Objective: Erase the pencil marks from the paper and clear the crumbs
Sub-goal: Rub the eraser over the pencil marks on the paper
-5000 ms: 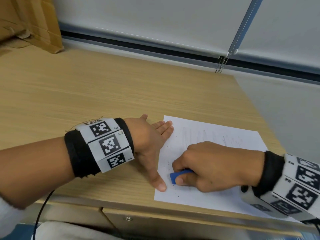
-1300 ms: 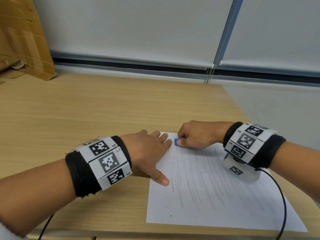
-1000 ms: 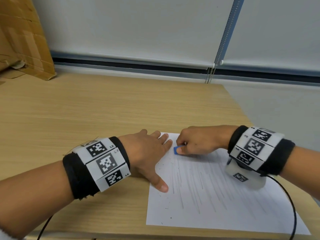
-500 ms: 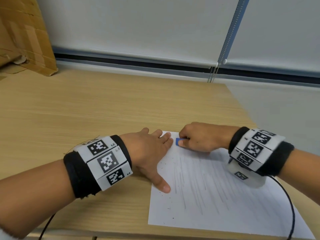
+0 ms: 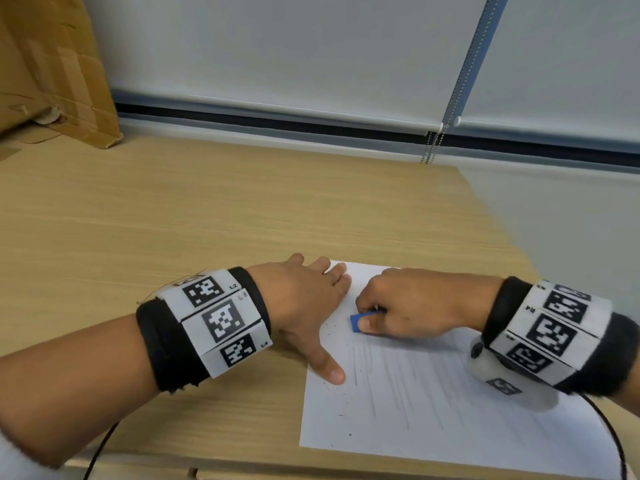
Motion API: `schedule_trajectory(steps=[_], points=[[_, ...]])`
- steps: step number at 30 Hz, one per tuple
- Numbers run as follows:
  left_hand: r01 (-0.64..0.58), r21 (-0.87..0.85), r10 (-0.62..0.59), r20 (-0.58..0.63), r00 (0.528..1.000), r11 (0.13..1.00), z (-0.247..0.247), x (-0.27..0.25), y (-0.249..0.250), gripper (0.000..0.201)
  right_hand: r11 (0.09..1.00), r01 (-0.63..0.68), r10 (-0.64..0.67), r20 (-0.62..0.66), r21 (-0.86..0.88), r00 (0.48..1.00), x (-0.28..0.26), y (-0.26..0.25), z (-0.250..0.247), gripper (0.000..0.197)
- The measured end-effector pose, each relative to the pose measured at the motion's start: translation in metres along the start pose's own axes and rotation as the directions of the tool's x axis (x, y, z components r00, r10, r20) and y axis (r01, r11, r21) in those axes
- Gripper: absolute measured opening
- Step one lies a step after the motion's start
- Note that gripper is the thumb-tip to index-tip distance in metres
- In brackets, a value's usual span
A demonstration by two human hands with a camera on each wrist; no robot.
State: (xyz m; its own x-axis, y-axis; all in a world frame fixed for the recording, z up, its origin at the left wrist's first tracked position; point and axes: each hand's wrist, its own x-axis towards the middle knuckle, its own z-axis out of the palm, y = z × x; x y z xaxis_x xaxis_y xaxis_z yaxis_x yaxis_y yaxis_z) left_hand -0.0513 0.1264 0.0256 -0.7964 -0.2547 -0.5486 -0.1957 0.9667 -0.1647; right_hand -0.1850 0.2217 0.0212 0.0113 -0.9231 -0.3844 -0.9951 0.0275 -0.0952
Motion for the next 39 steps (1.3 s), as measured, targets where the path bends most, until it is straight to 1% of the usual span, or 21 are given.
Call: schedule_trajectory(steps=[2, 4, 5, 8, 9, 11, 13, 14, 15, 19, 21, 23, 25, 28, 29, 30, 32, 34, 36, 38, 39], points=[[-0.002, -0.003, 0.002, 0.003, 1.0, 1.0, 0.0, 0.0, -0.001, 0.127, 0.998, -0.068, 0.068, -0.055, 0.006, 0.996, 0.008, 0.01, -0.006, 0.038], [0.002, -0.009, -0.002, 0.008, 1.0, 1.0, 0.001, 0.001, -0.001, 0.128, 0.994, -0.107, 0.109, -0.075, 0.026, 0.991, 0.011, 0.015, -0.007, 0.037], [0.003, -0.01, -0.003, 0.008, 1.0, 1.0, 0.002, 0.001, -0.001, 0.128, 0.995, -0.096, 0.097, -0.061, 0.029, 0.993, 0.008, 0.013, -0.004, 0.037], [0.003, 0.0, -0.003, 0.01, 1.0, 1.0, 0.0, 0.001, 0.0, 0.128, 1.0, 0.002, -0.003, 0.03, 0.027, 1.0, -0.005, -0.002, 0.005, 0.036], [0.003, 0.004, -0.003, 0.013, 1.0, 1.0, 0.0, 0.001, 0.0, 0.128, 1.0, 0.018, -0.019, 0.04, 0.019, 0.999, -0.006, -0.005, 0.005, 0.036], [0.004, 0.001, -0.004, 0.021, 1.0, 1.0, -0.001, 0.001, 0.001, 0.128, 1.0, -0.019, 0.019, 0.008, -0.005, 1.0, 0.001, 0.001, -0.002, 0.036], [0.011, -0.005, -0.011, 0.024, 1.0, 1.0, -0.001, 0.001, 0.0, 0.128, 0.996, -0.082, 0.083, -0.047, 0.016, 0.995, 0.007, 0.009, -0.007, 0.037], [0.013, -0.008, -0.012, 0.023, 1.0, 1.0, 0.0, 0.001, 0.0, 0.128, 0.996, -0.089, 0.091, -0.06, 0.026, 0.994, 0.006, 0.011, -0.006, 0.038], [0.011, -0.009, -0.011, 0.02, 1.0, 1.0, 0.0, 0.001, 0.0, 0.128, 0.997, -0.076, 0.078, -0.057, 0.031, 0.995, 0.003, 0.009, -0.003, 0.037], [0.004, 0.002, -0.004, 0.012, 1.0, 1.0, 0.0, 0.002, 0.0, 0.129, 1.0, 0.004, -0.004, 0.025, -0.007, 1.0, -0.012, -0.006, 0.005, 0.035], [0.009, -0.004, -0.009, 0.022, 1.0, 1.0, 0.001, 0.002, 0.0, 0.132, 0.999, -0.033, 0.032, -0.004, -0.029, 0.999, -0.005, -0.004, -0.002, 0.037], [0.014, -0.011, -0.014, 0.025, 1.0, 1.0, 0.001, 0.002, -0.001, 0.133, 0.997, -0.071, 0.071, -0.047, -0.008, 0.996, -0.001, 0.0, -0.005, 0.038], [0.014, -0.008, -0.014, 0.02, 1.0, 1.0, 0.002, 0.001, 0.0, 0.134, 0.999, -0.033, 0.033, -0.042, -0.002, 0.999, -0.006, -0.005, 0.002, 0.036], [0.012, -0.001, -0.012, 0.022, 1.0, 1.0, 0.001, 0.001, 0.001, 0.134, 0.997, 0.078, -0.08, 0.058, 0.024, 0.995, -0.022, -0.021, 0.011, 0.032], [0.01, 0.001, -0.01, 0.017, 1.0, 1.0, 0.0, 0.001, 0.001, 0.134, 0.996, 0.086, -0.086, 0.067, 0.009, 0.994, -0.022, -0.023, 0.009, 0.032], [0.01, 0.001, -0.01, 0.016, 1.0, 1.0, 0.0, 0.001, 0.0, 0.134, 0.997, 0.075, -0.074, 0.051, -0.017, 0.996, -0.018, -0.024, 0.005, 0.033], [0.015, -0.008, -0.014, 0.015, 1.0, 1.0, 0.0, 0.001, 0.0, 0.133, 0.999, 0.01, -0.011, -0.012, -0.037, 1.0, -0.009, -0.019, -0.001, 0.035], [0.018, -0.013, -0.018, 0.018, 1.0, 1.0, 0.001, 0.001, 0.001, 0.132, 0.999, -0.024, 0.023, -0.037, -0.021, 0.999, -0.008, -0.016, 0.001, 0.034], [0.015, -0.014, -0.015, 0.02, 1.0, 1.0, 0.001, 0.002, 0.001, 0.133, 0.999, 0.033, -0.033, -0.004, -0.021, 0.999, -0.016, -0.02, 0.007, 0.029], [0.014, -0.013, -0.013, 0.023, 1.0, 1.0, 0.001, 0.002, 0.001, 0.134, 0.995, 0.098, -0.096, 0.067, -0.026, 0.993, -0.026, -0.028, 0.009, 0.028], [0.014, -0.013, -0.014, 0.022, 1.0, 1.0, 0.001, 0.002, 0.001, 0.134, 0.994, 0.103, -0.1, 0.088, -0.033, 0.991, -0.026, -0.03, 0.007, 0.029]])
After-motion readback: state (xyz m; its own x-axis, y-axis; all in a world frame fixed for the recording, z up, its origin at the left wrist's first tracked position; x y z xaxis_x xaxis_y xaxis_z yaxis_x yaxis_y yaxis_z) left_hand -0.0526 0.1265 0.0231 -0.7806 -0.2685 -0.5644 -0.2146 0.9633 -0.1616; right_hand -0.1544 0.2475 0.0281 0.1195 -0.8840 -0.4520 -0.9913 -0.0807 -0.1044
